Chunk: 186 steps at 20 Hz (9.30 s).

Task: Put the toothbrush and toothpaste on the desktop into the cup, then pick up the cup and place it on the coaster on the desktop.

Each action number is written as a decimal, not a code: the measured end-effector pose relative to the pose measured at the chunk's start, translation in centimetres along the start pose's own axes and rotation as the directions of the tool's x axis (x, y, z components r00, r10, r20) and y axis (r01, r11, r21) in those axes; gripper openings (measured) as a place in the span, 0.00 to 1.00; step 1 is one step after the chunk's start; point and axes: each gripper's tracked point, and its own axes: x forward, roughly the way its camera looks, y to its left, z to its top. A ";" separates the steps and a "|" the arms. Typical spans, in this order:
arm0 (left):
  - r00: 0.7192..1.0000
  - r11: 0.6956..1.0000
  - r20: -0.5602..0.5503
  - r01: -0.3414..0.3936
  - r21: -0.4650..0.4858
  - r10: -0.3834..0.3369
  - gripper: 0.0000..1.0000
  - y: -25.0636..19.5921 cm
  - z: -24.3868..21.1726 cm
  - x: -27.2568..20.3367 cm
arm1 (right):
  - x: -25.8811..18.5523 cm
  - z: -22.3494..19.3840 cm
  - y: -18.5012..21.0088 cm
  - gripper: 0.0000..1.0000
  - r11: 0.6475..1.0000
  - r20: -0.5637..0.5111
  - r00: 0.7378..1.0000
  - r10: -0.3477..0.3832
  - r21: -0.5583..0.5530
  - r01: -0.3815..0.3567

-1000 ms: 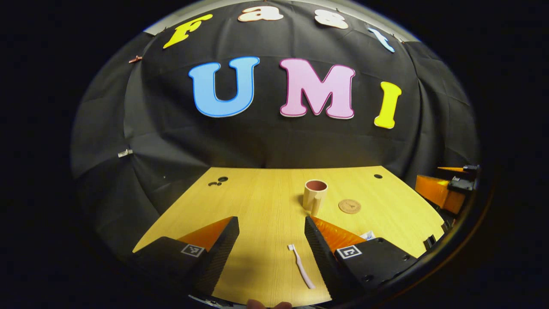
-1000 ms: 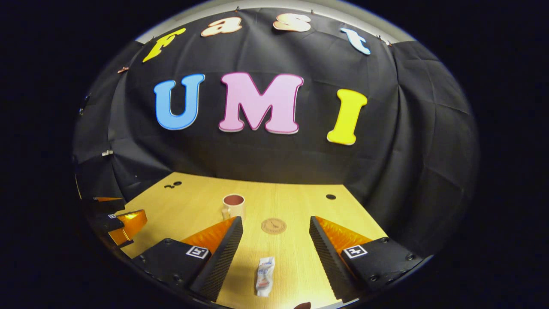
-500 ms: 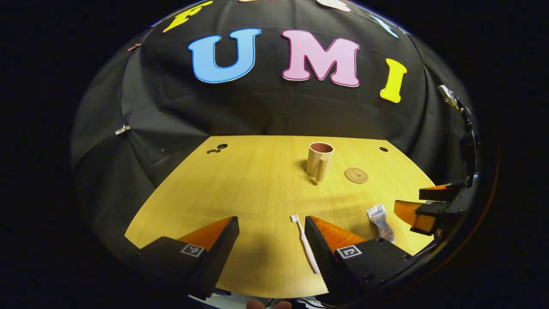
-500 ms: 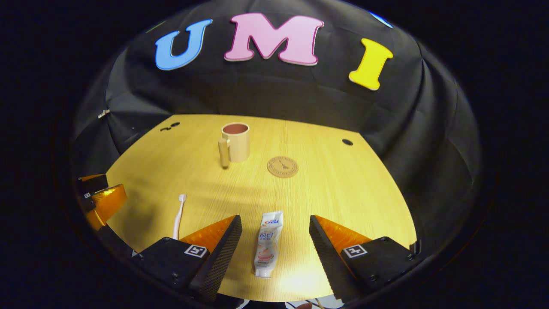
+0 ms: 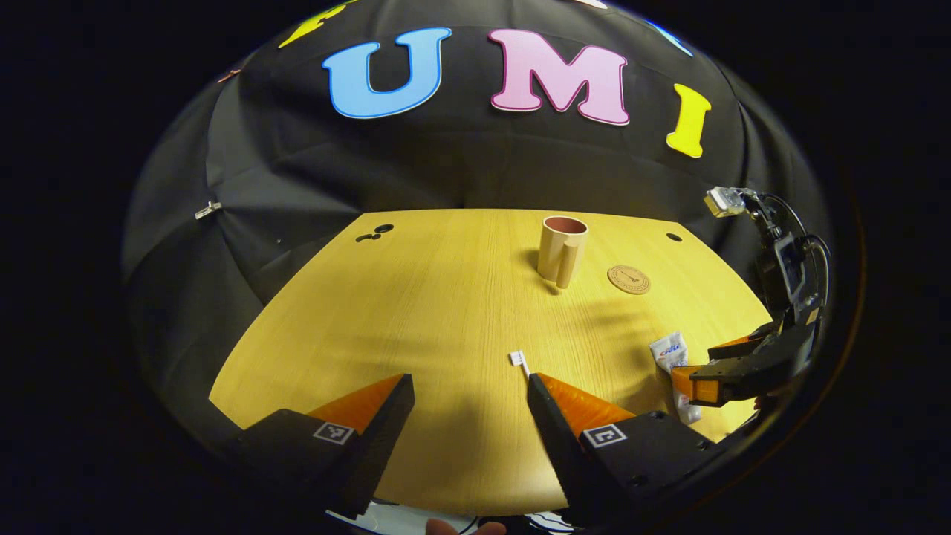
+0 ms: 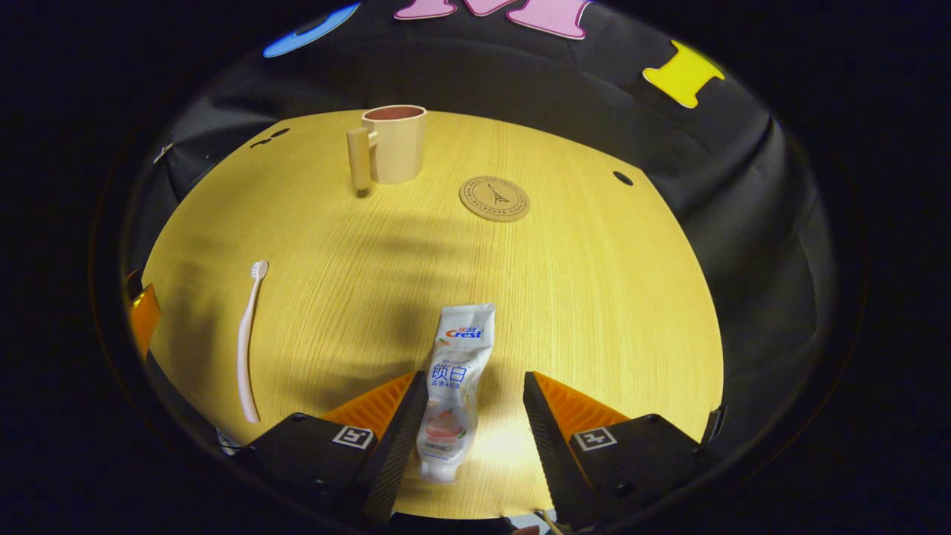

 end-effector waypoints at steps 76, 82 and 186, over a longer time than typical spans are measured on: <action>0.943 0.952 0.207 0.286 -0.108 -0.260 0.06 -8.7 14.5 1.0 | -12.4 22.6 -1.6 0.29 0.854 0.709 0.611 0.352 0.025 -0.520; 0.894 0.944 0.371 0.311 -0.110 -0.251 0.06 -7.9 18.0 2.4 | -10.4 31.2 1.6 0.29 0.823 0.825 0.443 0.350 -0.045 -0.567; 0.869 0.969 0.437 0.243 0.035 -0.234 0.30 -15.2 23.2 11.0 | -1.2 17.7 -4.5 0.82 0.819 0.560 0.710 0.426 0.095 -0.566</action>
